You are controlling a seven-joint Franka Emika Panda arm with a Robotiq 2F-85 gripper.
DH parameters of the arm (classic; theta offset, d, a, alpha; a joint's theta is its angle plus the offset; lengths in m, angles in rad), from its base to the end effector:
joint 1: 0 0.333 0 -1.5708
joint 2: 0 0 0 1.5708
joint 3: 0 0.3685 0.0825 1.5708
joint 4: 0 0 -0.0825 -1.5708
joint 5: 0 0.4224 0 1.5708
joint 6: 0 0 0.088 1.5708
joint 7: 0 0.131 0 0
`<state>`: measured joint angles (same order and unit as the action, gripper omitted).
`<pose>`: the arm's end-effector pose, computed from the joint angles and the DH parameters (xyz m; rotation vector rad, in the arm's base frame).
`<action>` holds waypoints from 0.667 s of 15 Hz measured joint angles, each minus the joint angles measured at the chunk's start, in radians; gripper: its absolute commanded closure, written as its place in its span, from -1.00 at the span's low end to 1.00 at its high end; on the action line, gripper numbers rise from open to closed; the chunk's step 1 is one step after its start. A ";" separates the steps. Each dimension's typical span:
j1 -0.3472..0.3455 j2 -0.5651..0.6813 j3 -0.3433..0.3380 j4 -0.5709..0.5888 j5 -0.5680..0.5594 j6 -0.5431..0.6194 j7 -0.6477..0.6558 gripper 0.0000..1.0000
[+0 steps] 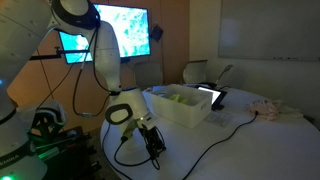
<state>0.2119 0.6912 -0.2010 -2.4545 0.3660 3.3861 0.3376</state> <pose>0.4947 -0.0511 0.0479 2.8475 -0.9320 0.4486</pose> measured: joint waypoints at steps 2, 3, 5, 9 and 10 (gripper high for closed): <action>0.000 -0.004 0.000 -0.004 0.000 0.003 -0.006 0.73; 0.001 -0.005 0.000 -0.005 0.000 0.004 -0.008 0.76; 0.001 -0.009 0.000 -0.009 0.000 0.006 -0.013 0.84; 0.004 -0.012 0.000 -0.014 0.000 0.007 -0.023 0.75; 0.007 -0.013 -0.001 -0.015 0.000 0.007 -0.025 0.76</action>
<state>0.2184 0.6782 -0.2023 -2.4695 0.3660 3.3935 0.3125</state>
